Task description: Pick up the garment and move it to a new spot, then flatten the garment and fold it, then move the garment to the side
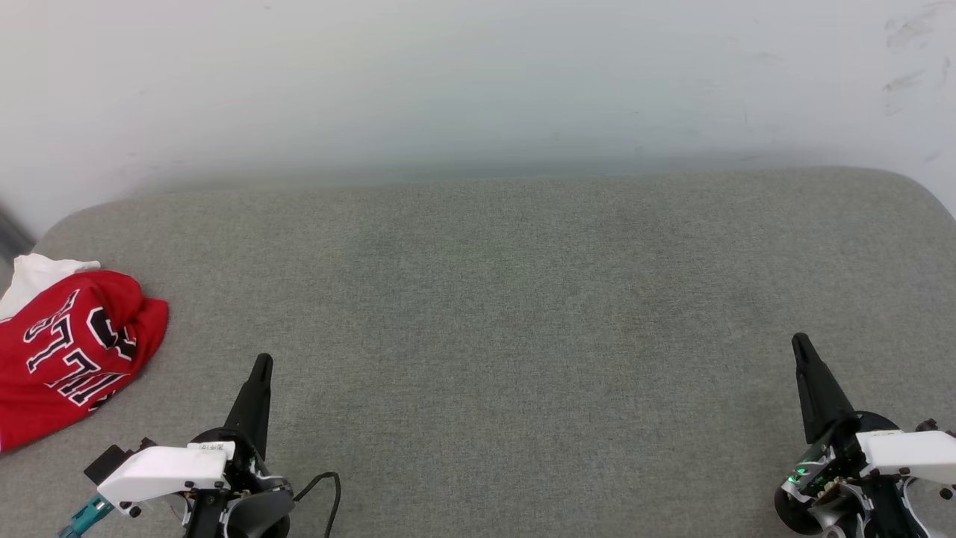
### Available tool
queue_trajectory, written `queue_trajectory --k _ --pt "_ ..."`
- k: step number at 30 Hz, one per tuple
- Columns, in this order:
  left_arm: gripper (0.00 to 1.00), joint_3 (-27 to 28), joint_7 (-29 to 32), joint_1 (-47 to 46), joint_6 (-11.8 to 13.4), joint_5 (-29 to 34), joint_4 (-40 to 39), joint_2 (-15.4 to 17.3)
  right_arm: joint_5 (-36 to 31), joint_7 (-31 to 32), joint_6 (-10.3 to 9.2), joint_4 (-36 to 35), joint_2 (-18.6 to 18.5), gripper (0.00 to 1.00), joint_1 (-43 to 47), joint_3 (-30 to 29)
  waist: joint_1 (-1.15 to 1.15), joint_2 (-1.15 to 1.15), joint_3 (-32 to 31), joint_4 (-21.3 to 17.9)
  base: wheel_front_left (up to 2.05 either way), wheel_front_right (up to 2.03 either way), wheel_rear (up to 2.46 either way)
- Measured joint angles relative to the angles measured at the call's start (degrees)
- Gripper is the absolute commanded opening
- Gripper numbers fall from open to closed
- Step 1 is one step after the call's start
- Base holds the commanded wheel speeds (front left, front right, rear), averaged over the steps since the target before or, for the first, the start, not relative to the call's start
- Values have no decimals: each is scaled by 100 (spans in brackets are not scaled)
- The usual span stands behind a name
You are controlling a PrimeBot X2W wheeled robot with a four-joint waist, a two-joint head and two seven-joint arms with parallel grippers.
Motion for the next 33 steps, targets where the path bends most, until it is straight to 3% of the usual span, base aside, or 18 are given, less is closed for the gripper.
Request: queue_trajectory --k 33 --pt "0 0 0 -1 0 0 0 -1 0 0 0 0 0 0 0 1 0 0 0 0 0 0 0"
